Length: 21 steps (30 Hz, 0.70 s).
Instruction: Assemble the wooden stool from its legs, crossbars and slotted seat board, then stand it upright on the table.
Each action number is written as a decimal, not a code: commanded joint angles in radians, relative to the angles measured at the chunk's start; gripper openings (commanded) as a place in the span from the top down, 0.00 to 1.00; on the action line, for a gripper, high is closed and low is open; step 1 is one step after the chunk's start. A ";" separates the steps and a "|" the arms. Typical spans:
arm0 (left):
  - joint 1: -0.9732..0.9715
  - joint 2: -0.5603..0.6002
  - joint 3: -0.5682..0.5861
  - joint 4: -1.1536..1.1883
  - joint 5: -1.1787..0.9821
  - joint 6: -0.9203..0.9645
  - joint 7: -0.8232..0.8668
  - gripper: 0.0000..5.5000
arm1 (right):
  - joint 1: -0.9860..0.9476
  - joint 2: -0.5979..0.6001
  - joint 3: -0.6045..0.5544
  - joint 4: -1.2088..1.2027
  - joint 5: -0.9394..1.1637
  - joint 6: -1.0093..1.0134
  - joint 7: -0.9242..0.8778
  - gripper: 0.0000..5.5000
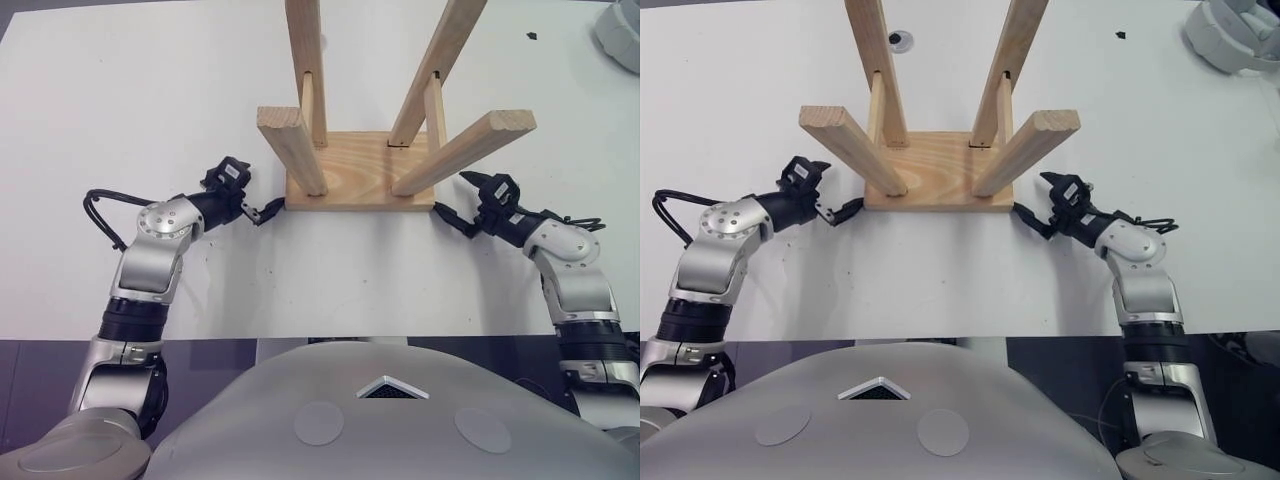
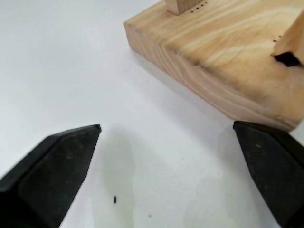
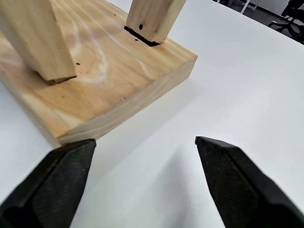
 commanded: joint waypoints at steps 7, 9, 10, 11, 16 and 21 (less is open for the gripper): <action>-0.020 0.106 0.168 -0.299 -0.354 0.248 -0.206 0.06 | 0.025 -0.172 -0.138 -0.420 0.348 0.363 0.165 0.28; -0.004 0.124 0.165 -0.324 -0.367 0.257 -0.223 0.06 | 0.030 -0.195 -0.158 -0.456 0.390 0.411 0.178 0.28; 0.003 0.128 0.163 -0.335 -0.372 0.261 -0.227 0.06 | 0.032 -0.203 -0.162 -0.466 0.402 0.427 0.182 0.28; 0.007 0.130 0.161 -0.343 -0.378 0.262 -0.228 0.06 | 0.032 -0.208 -0.164 -0.472 0.408 0.439 0.185 0.28; 0.004 0.116 0.194 -0.392 -0.458 0.310 -0.231 0.06 | 0.030 -0.208 -0.194 -0.499 0.477 0.508 0.190 0.28; 0.001 0.115 0.217 -0.400 -0.504 0.338 -0.232 0.06 | 0.023 -0.199 -0.223 -0.496 0.525 0.546 0.193 0.28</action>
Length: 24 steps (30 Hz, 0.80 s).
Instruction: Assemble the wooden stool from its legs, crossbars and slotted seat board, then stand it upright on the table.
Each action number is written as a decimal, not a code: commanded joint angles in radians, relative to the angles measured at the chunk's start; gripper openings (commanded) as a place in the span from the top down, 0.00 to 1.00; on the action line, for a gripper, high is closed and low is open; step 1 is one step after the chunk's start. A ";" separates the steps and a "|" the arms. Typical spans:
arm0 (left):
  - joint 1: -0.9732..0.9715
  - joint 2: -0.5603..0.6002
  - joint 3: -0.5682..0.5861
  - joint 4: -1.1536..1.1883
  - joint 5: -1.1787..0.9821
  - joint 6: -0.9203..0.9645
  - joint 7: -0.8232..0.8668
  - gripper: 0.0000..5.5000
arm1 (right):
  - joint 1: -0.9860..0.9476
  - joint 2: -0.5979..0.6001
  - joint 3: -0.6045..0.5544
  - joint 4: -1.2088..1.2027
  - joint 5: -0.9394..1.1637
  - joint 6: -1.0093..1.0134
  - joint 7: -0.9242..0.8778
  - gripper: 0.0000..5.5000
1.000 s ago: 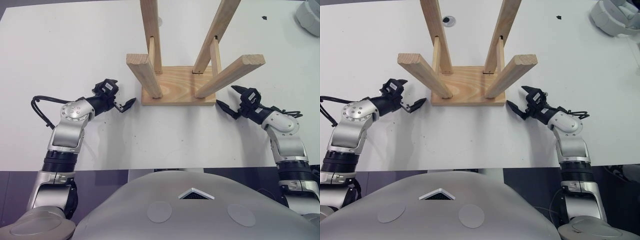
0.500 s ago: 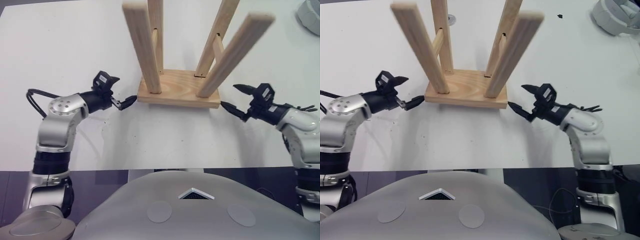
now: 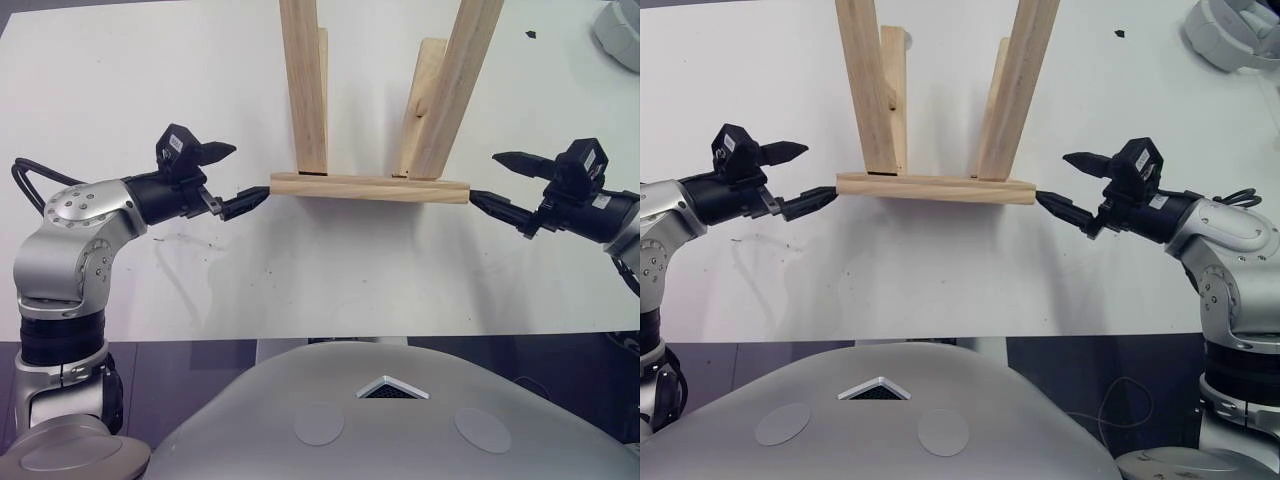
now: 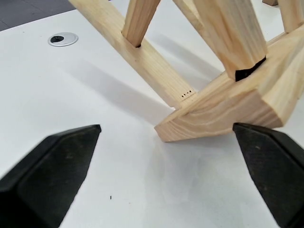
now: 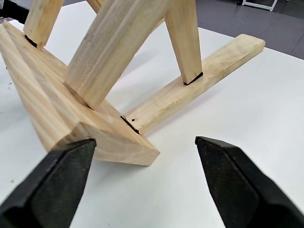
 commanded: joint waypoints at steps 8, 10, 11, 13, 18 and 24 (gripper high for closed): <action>-0.026 -0.046 -0.043 -0.011 -0.103 -0.018 -0.059 0.06 | -0.045 0.042 0.048 -0.027 0.062 0.012 0.032 0.28; -0.048 -0.057 -0.022 0.052 -0.092 -0.036 -0.051 0.06 | -0.053 0.048 0.054 -0.002 0.023 0.003 0.001 0.28; -0.066 -0.062 -0.007 0.091 -0.089 -0.045 -0.046 0.06 | -0.060 0.055 0.056 0.013 0.003 -0.006 -0.016 0.28; -0.100 -0.060 0.006 0.170 -0.066 -0.076 -0.048 0.06 | -0.080 0.073 0.054 0.043 -0.025 -0.037 -0.044 0.28; -0.116 -0.052 0.016 0.256 -0.062 -0.137 -0.099 0.06 | -0.106 0.082 0.002 0.098 -0.055 -0.093 -0.078 0.28; -0.111 0.048 0.071 0.368 -0.100 -0.183 -0.288 0.06 | -0.025 0.002 -0.144 0.109 -0.034 -0.129 0.001 0.28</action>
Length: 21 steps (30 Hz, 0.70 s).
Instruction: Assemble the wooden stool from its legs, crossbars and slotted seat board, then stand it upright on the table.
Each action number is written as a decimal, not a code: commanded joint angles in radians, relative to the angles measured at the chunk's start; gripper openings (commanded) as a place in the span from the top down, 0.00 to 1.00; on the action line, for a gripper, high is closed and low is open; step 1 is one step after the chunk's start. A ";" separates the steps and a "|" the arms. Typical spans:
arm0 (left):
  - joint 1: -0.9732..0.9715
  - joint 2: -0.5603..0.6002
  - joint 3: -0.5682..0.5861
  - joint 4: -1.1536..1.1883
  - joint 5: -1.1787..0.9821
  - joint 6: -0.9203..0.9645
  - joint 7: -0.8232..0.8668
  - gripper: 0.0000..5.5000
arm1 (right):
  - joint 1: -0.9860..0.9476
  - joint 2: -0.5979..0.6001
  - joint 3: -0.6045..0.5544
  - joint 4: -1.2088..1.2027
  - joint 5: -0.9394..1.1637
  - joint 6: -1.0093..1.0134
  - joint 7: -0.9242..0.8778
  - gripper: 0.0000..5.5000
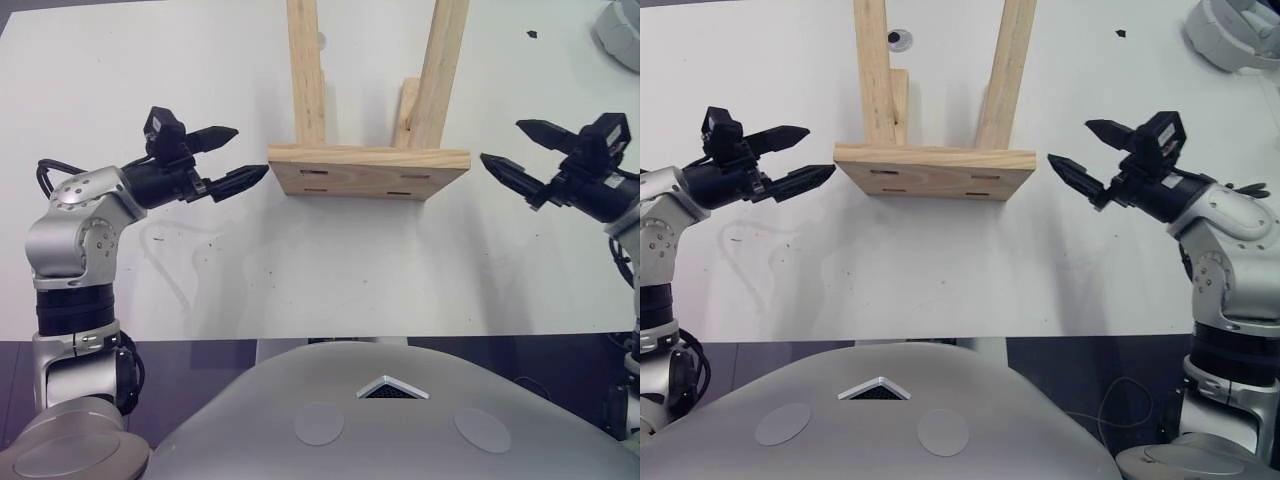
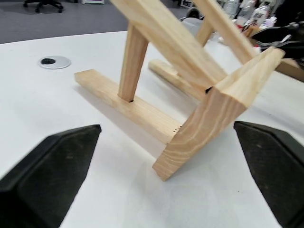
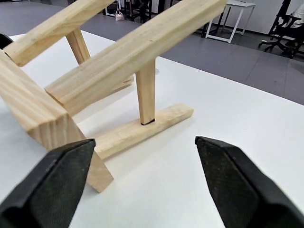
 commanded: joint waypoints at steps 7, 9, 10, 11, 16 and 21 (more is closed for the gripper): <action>-0.116 0.027 -0.142 0.051 0.034 -0.049 -0.149 0.06 | 0.009 -0.056 0.050 0.017 0.065 0.034 0.166 0.28; -0.135 0.011 -0.189 0.079 0.066 -0.079 -0.150 0.06 | -0.030 -0.046 0.128 0.052 0.030 0.016 0.178 0.28; -0.143 0.002 -0.213 0.094 0.082 -0.092 -0.153 0.10 | -0.054 -0.038 0.170 0.074 0.010 0.005 0.182 0.28; -0.147 -0.004 -0.231 0.100 0.090 -0.098 -0.158 0.13 | -0.078 -0.026 0.206 0.097 -0.011 -0.007 0.184 0.28; -0.155 -0.015 -0.265 0.129 0.112 -0.128 -0.166 0.31 | -0.158 0.019 0.283 0.167 -0.055 -0.060 0.182 0.42; -0.190 -0.043 -0.278 0.179 0.128 -0.165 -0.154 0.49 | -0.179 0.028 0.314 0.176 -0.049 -0.070 0.223 0.61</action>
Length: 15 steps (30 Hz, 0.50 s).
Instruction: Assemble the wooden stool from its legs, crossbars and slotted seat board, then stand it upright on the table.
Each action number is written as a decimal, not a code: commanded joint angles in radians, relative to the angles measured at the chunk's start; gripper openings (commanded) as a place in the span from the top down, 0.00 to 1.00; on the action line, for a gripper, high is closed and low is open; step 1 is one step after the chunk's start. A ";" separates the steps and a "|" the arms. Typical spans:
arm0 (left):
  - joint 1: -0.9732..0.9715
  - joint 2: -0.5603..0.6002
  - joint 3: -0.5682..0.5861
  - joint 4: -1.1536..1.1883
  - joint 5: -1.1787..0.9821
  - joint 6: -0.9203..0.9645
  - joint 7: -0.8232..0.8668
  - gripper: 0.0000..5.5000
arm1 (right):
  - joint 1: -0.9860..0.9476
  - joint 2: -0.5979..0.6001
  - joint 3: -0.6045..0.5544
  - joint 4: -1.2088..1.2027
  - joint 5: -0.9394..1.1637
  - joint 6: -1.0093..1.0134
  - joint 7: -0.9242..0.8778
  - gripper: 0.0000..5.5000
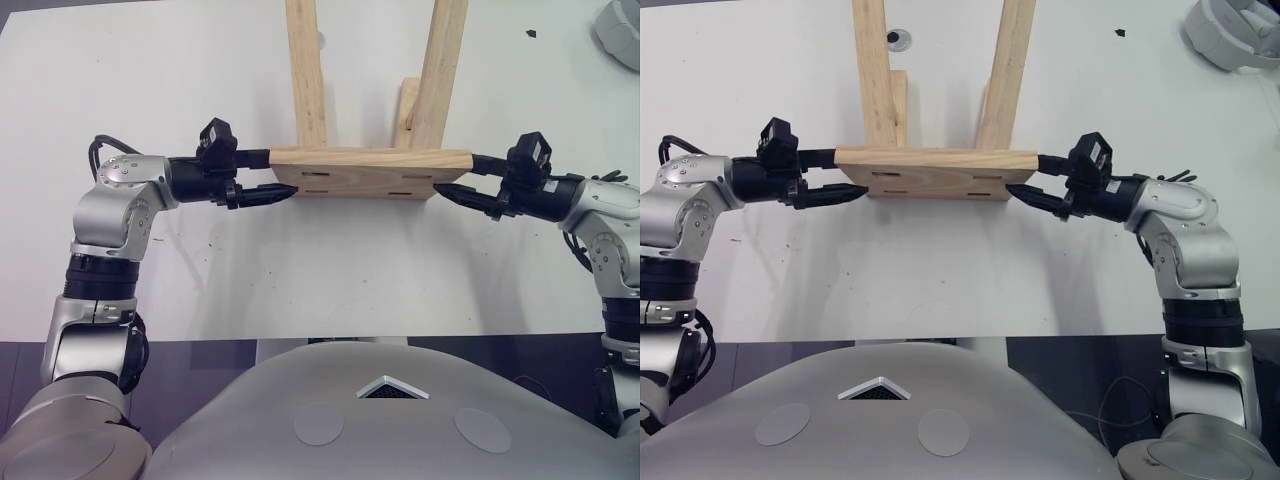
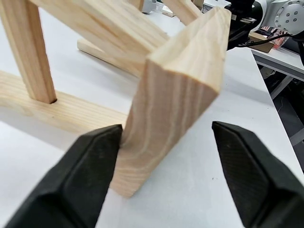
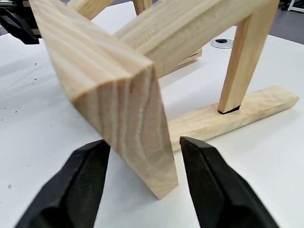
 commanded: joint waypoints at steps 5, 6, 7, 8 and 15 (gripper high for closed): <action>-0.067 -0.024 -0.001 0.028 0.002 -0.024 -0.020 0.59 | -0.047 -0.020 0.006 0.004 0.012 0.000 0.066 0.65; -0.082 -0.019 0.013 0.001 -0.036 0.011 -0.035 0.59 | -0.066 -0.029 -0.012 -0.025 0.051 0.028 0.079 0.65; -0.095 -0.013 0.028 -0.027 -0.075 0.049 -0.049 0.59 | -0.088 -0.038 -0.030 -0.053 0.092 0.058 0.092 0.65; -0.117 0.002 0.053 -0.071 -0.135 0.109 -0.068 0.60 | -0.125 -0.055 -0.065 -0.083 0.162 0.114 0.109 0.65; -0.511 0.013 0.324 -0.129 -0.819 0.660 0.195 0.72 | -0.513 -0.206 -0.288 -0.054 0.945 0.691 -0.001 0.68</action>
